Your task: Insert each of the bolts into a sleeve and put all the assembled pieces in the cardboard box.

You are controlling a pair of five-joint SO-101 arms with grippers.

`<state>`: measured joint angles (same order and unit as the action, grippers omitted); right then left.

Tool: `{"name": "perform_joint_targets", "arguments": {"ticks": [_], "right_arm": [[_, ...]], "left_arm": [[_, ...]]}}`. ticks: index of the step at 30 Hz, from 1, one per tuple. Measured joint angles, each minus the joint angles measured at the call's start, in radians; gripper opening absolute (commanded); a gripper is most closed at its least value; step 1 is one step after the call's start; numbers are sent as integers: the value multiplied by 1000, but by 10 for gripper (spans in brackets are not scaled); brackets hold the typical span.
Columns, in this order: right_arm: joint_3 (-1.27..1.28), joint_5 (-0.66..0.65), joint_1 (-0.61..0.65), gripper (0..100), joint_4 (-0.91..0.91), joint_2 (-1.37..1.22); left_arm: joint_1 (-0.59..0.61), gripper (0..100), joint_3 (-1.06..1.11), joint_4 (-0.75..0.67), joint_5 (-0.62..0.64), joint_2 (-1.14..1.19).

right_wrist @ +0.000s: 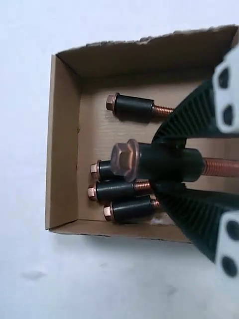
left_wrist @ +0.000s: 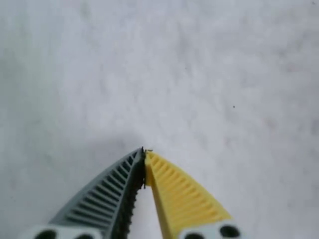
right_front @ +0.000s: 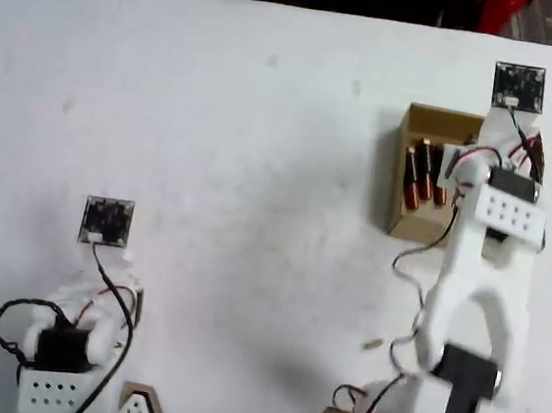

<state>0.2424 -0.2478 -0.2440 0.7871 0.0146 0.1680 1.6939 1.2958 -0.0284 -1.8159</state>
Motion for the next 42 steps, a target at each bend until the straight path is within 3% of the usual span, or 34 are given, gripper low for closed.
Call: {"name": "perform_joint_targets", "arguments": {"ticks": [6, 19, 27, 42], "right_arm": [[-207, -83, -2, 17, -2, -275], [-580, -98, -55, 22, -2, -684], [-730, -98, -55, 153, 74, -792], [-833, -98, -55, 53, 209, -796]], "left_arm": [[-2, 24, 0, 0, -44, 0], [-8, 24, 0, 0, -48, 0], [-8, 24, 0, 0, -48, 0], [-8, 25, 0, 0, -48, 0]]}}
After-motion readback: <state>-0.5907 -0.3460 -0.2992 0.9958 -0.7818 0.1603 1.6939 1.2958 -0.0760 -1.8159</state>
